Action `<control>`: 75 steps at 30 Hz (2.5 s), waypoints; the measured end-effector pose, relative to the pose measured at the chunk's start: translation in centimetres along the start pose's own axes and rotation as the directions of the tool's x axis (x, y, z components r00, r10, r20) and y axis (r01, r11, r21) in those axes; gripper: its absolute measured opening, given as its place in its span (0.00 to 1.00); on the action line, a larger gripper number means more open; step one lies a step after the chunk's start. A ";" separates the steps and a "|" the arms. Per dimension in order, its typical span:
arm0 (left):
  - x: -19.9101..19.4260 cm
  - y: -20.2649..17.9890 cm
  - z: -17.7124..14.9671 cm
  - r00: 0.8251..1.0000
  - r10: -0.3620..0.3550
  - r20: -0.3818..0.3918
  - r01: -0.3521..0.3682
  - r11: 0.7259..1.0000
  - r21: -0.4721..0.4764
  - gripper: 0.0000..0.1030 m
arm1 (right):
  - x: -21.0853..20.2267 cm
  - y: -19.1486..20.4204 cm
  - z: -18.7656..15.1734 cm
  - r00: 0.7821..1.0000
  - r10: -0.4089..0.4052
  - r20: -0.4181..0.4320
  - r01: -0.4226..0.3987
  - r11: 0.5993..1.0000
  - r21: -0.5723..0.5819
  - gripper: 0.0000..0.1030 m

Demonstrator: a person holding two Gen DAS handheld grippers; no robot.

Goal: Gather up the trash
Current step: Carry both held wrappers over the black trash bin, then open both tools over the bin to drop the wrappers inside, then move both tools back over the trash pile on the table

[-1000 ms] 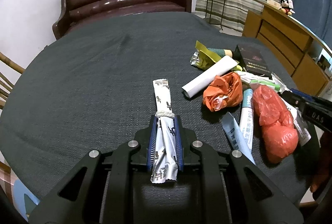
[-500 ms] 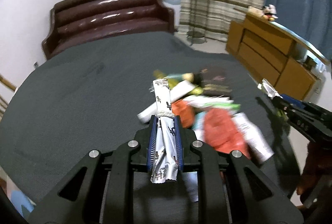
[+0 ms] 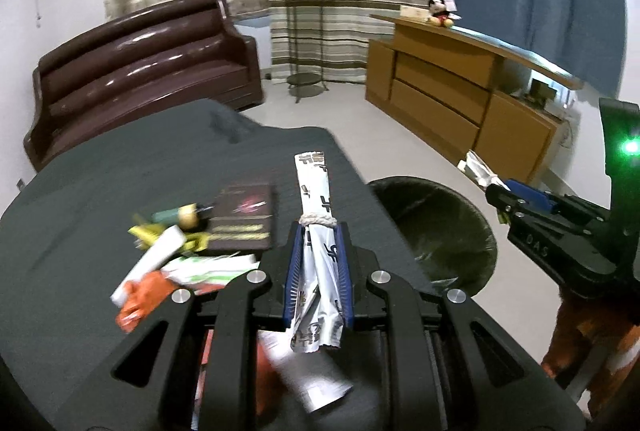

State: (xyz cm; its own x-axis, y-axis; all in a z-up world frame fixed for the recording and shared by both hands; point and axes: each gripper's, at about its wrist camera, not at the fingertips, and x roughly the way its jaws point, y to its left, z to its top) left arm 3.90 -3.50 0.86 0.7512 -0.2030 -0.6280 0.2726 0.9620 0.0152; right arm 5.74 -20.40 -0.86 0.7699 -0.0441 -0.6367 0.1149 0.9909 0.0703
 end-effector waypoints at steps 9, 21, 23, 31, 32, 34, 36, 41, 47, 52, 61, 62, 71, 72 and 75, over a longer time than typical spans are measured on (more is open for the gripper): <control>3.1 -3.8 1.4 0.999 -0.024 -0.026 0.025 0.999 0.042 0.16 | 0.9 -2.3 0.2 1.000 -0.011 0.013 0.011 0.999 0.041 0.24; 6.2 -6.4 2.8 0.999 -0.008 -0.052 0.011 0.997 0.076 0.16 | 2.0 -3.6 0.7 1.000 -0.006 0.016 0.005 0.997 0.081 0.23; 6.5 -6.8 3.1 0.999 0.000 -0.050 0.004 0.997 0.083 0.16 | 2.1 -3.6 0.7 1.000 -0.004 0.015 0.003 0.996 0.084 0.23; 8.4 -7.4 3.4 0.997 0.029 -0.072 -0.022 0.995 0.095 0.17 | 3.0 -4.1 1.1 1.000 -0.001 0.009 0.000 0.995 0.095 0.24; 8.6 -7.3 3.4 0.997 0.032 -0.074 -0.025 0.995 0.097 0.17 | 3.2 -4.1 1.2 1.000 -0.001 0.007 0.000 0.995 0.095 0.24; 8.8 -7.4 3.3 0.996 0.039 -0.078 -0.030 0.994 0.109 0.20 | 3.5 -4.0 1.1 1.000 0.005 -0.001 -0.005 0.996 0.092 0.24; 8.9 -7.7 3.2 0.996 0.048 -0.076 -0.039 0.993 0.112 0.27 | 3.8 -4.1 1.0 1.000 0.006 -0.007 -0.005 0.995 0.098 0.26; 8.9 -7.6 3.1 0.996 0.057 -0.071 -0.049 0.993 0.106 0.39 | 3.9 -4.5 0.9 1.000 0.009 -0.010 -0.008 0.993 0.116 0.41; 8.5 -7.2 3.0 0.996 0.064 -0.068 -0.057 0.994 0.094 0.40 | 3.5 -4.4 1.0 1.000 0.007 -0.003 -0.006 0.993 0.121 0.41; 7.8 -6.8 3.2 0.996 0.065 -0.060 -0.060 0.995 0.085 0.46 | 3.4 -4.5 1.1 1.000 0.005 0.000 -0.005 0.993 0.120 0.41; 5.4 -4.5 3.4 0.996 0.082 -0.044 -0.080 0.996 0.050 0.51 | 2.2 -4.3 1.2 1.000 0.012 0.011 -0.014 0.994 0.112 0.42; 5.0 -4.2 3.5 0.995 0.087 -0.041 -0.085 0.995 0.045 0.51 | 2.0 -4.1 1.2 1.000 0.017 0.011 -0.018 0.994 0.110 0.43; 1.8 -0.7 2.5 0.990 0.135 -0.029 -0.135 0.991 0.000 0.56 | 0.4 -1.7 0.8 0.999 0.046 0.015 -0.047 0.996 0.075 0.47; 1.4 -0.1 2.3 0.989 0.144 -0.030 -0.144 0.990 -0.008 0.56 | 0.2 -1.5 0.8 0.999 0.049 0.015 -0.050 0.996 0.070 0.47; 0.5 1.5 1.6 0.985 0.166 -0.036 -0.167 0.985 -0.029 0.56 | -0.2 -0.4 0.5 0.998 0.062 0.013 -0.063 0.997 0.050 0.47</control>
State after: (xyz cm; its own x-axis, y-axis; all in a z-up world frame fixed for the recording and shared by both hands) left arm 5.62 -2.42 1.82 0.7639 -0.0333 -0.6445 0.1255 0.9873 0.0977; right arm 5.84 -20.83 -0.32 0.7835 0.0158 -0.6212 0.0980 0.9840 0.1486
